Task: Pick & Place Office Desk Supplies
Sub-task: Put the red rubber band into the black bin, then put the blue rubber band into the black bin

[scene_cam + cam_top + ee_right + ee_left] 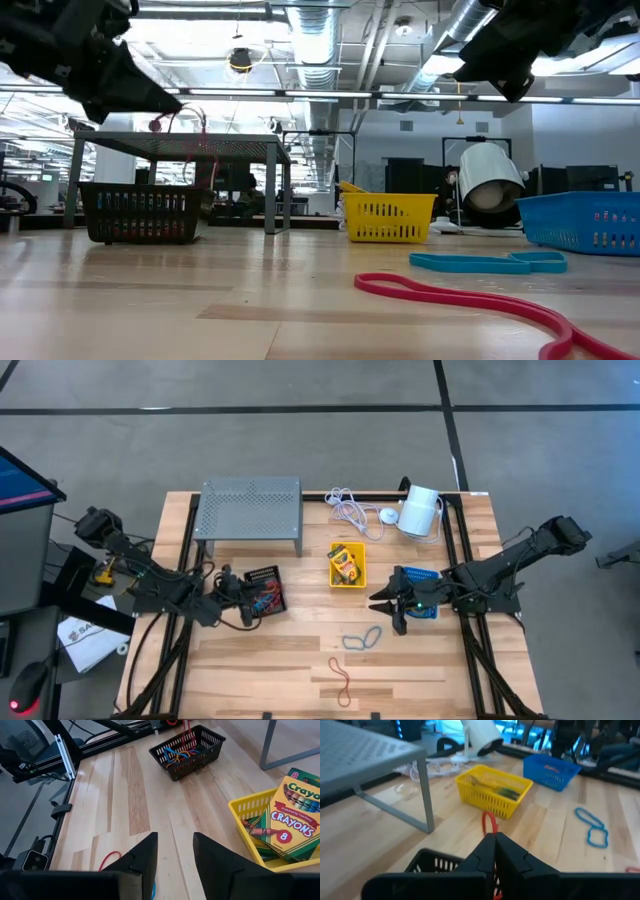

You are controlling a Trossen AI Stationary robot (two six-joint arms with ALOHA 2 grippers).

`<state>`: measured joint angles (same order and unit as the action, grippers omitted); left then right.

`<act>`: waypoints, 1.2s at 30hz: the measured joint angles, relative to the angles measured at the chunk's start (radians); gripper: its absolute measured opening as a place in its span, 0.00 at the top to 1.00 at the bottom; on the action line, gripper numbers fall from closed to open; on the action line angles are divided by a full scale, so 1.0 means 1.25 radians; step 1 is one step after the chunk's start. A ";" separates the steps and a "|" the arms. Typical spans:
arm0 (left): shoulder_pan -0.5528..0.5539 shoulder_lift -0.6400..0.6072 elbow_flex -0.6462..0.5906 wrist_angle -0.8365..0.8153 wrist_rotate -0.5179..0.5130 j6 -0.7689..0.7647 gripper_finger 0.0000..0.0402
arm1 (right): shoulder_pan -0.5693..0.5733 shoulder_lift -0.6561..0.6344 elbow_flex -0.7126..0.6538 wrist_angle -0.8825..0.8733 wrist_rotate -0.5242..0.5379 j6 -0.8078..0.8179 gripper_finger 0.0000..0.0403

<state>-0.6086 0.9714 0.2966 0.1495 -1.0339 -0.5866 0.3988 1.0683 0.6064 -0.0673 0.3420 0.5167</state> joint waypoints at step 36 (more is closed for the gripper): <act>0.049 -0.003 0.000 -0.116 0.271 -0.102 0.65 | 0.000 0.000 0.000 0.000 0.000 0.005 0.70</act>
<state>-0.5480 0.9676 0.2970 0.0046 -0.6948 -0.7143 0.3988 1.0683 0.6064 -0.0669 0.3424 0.5236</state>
